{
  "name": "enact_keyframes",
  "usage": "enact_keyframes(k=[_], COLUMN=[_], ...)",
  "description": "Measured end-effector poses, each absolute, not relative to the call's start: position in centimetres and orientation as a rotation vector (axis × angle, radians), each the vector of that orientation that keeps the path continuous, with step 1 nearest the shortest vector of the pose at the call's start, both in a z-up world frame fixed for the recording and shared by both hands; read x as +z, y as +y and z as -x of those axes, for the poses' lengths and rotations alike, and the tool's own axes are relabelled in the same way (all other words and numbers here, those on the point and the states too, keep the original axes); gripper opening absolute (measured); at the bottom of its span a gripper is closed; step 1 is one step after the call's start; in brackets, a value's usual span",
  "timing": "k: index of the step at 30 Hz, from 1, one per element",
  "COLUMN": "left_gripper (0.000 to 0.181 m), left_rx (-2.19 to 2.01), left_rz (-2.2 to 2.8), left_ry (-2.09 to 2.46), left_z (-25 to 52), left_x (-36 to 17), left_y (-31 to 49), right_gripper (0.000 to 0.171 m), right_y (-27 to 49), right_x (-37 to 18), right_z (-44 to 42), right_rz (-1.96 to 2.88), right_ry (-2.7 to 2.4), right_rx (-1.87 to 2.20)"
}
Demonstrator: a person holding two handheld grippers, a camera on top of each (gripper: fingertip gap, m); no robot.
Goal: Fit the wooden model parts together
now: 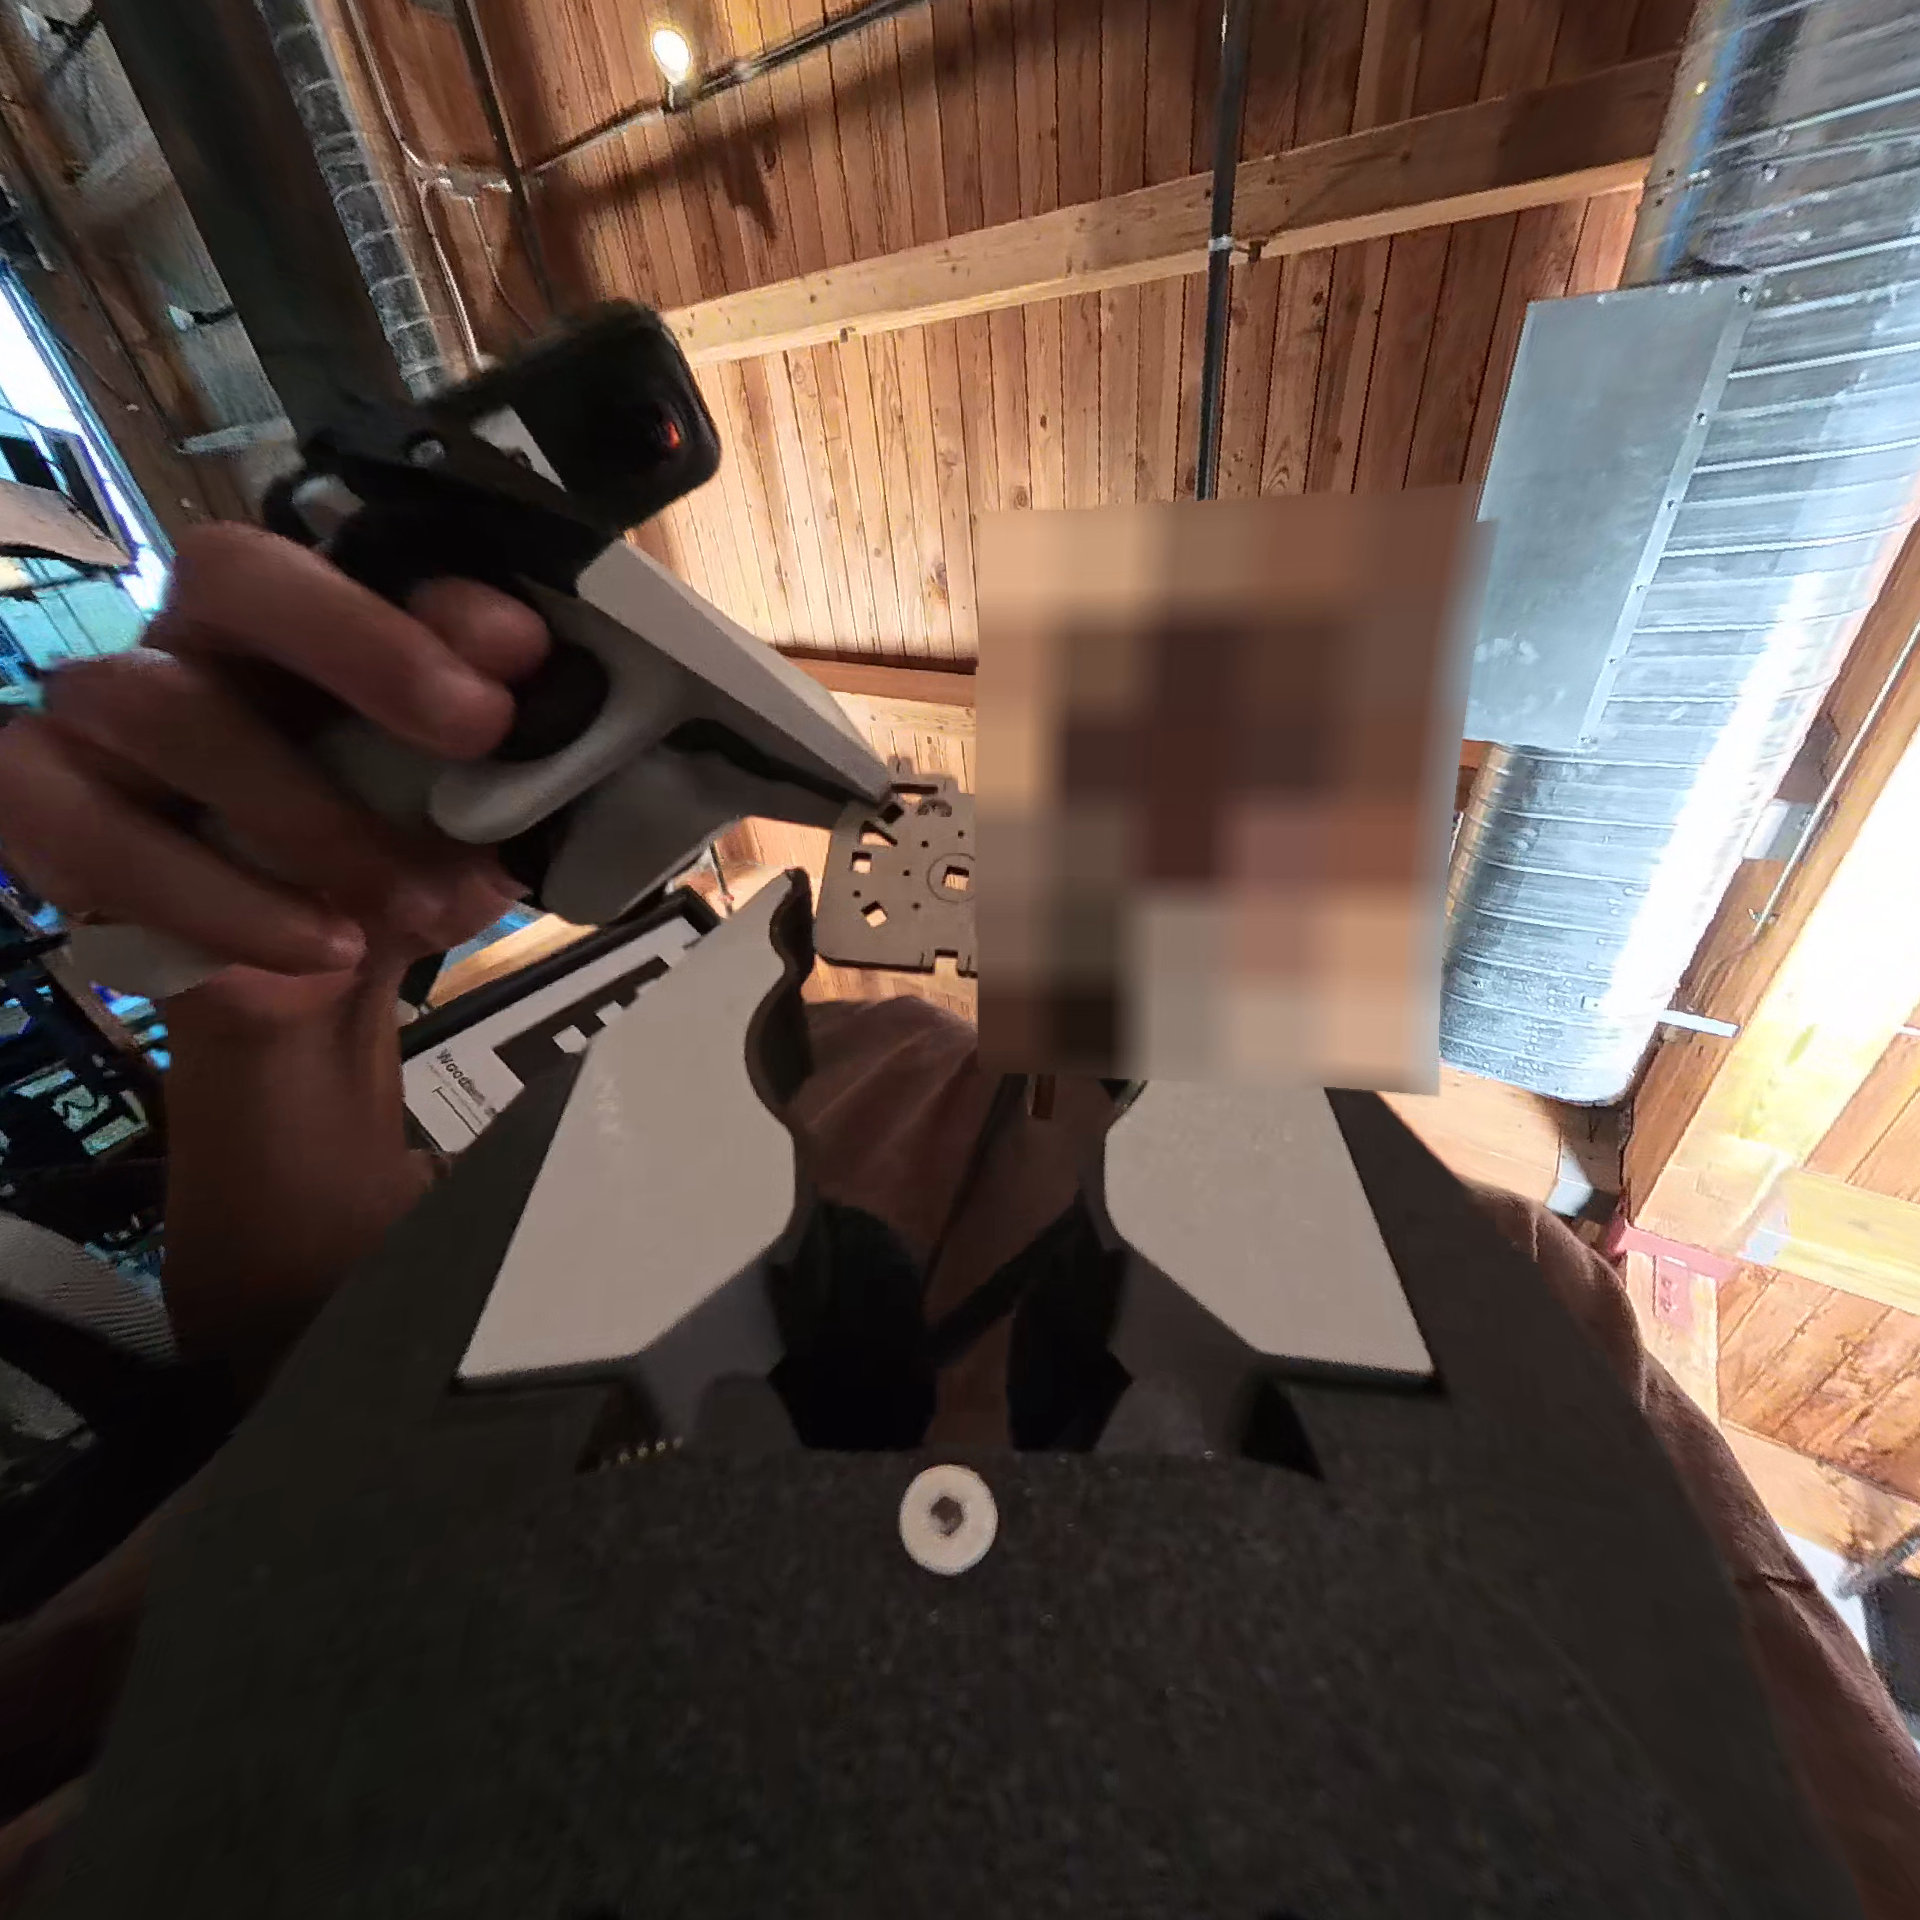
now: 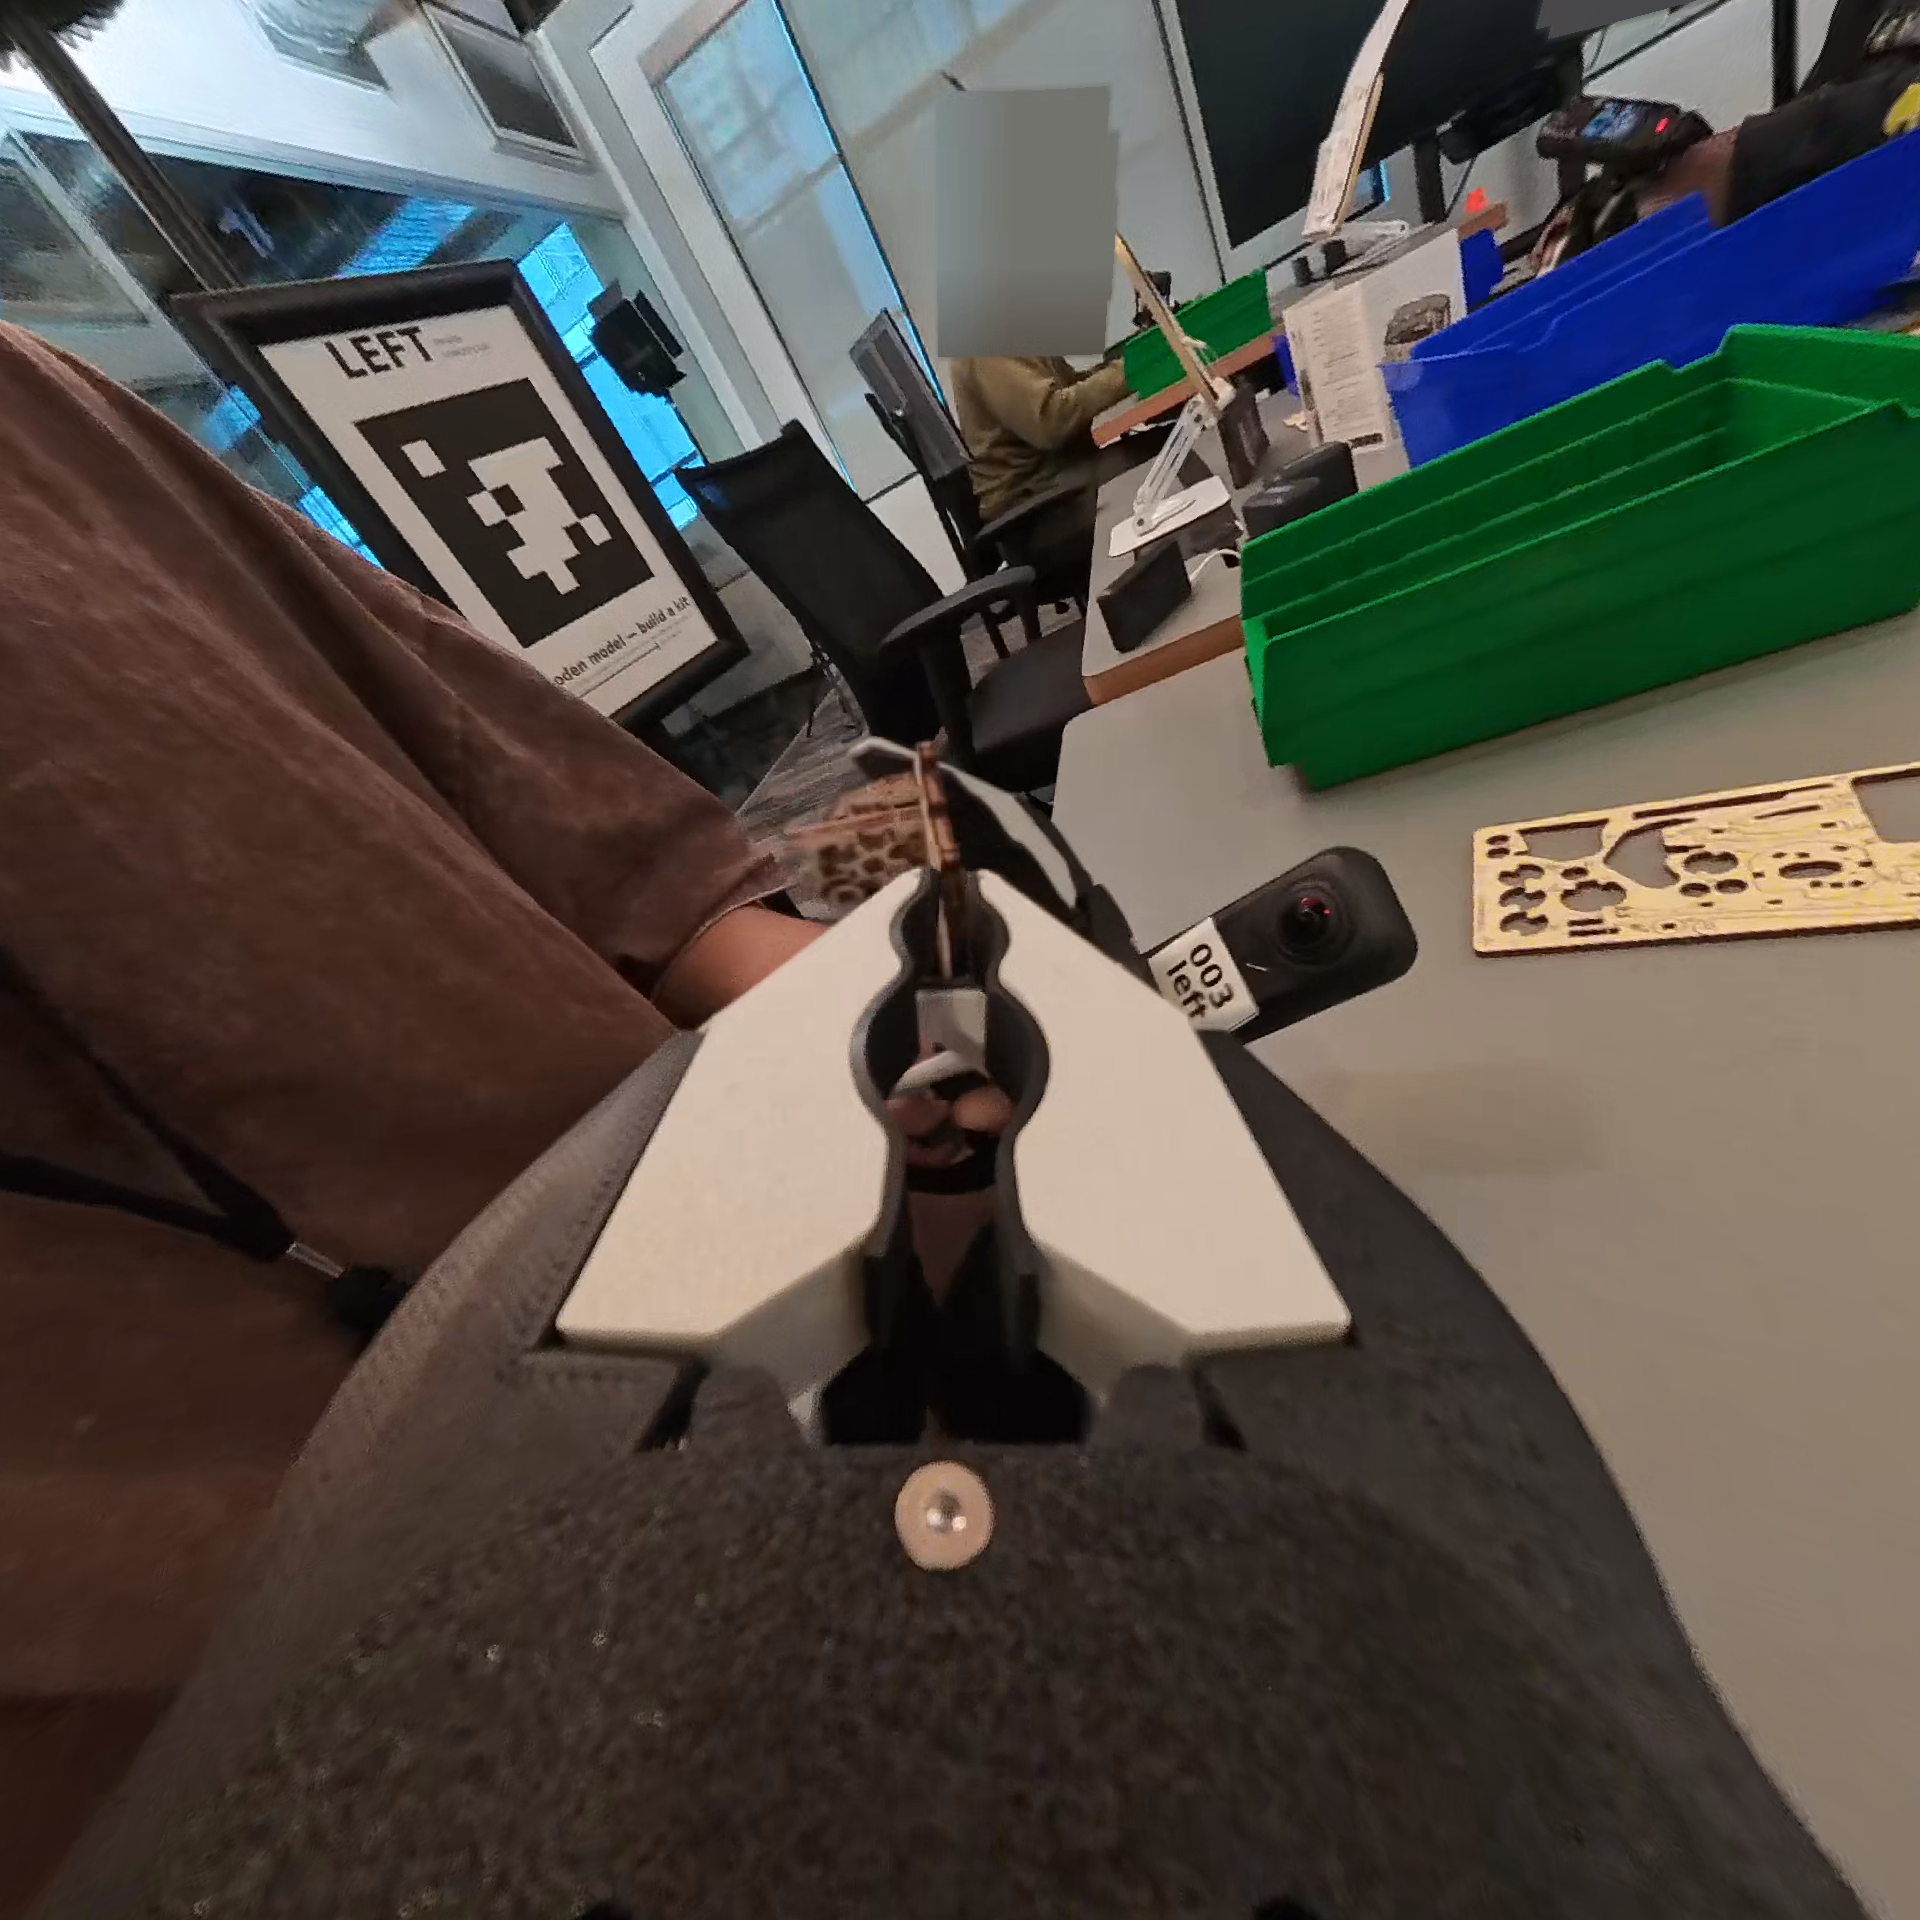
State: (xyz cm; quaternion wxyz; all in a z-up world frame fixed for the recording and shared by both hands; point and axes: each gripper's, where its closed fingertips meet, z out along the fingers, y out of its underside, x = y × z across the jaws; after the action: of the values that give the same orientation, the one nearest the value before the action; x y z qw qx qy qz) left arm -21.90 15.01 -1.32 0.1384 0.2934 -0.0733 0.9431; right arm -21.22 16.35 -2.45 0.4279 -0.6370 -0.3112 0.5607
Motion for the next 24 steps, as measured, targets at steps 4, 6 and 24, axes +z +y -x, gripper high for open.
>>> enact_keyframes(k=[4,6,24], left_gripper=[0.040,0.032,0.059], left_rx=[2.821,2.840,1.720], left_rz=[-1.089,-1.210,-2.882], left_ry=[-0.224,-0.262,-1.402], left_z=[21.1,21.0,16.0], left_x=[-3.0,-3.7,-15.6], left_y=[16.6,17.2,21.4], right_gripper=[0.003,0.003,0.003], right_y=[17.0,17.2,20.7], right_x=[-3.2,-3.1,-18.4], right_z=[19.7,18.7,3.1], right_rz=[1.645,1.616,2.173], right_ry=[-0.685,-0.595,0.158], right_rx=[1.387,1.418,0.967])
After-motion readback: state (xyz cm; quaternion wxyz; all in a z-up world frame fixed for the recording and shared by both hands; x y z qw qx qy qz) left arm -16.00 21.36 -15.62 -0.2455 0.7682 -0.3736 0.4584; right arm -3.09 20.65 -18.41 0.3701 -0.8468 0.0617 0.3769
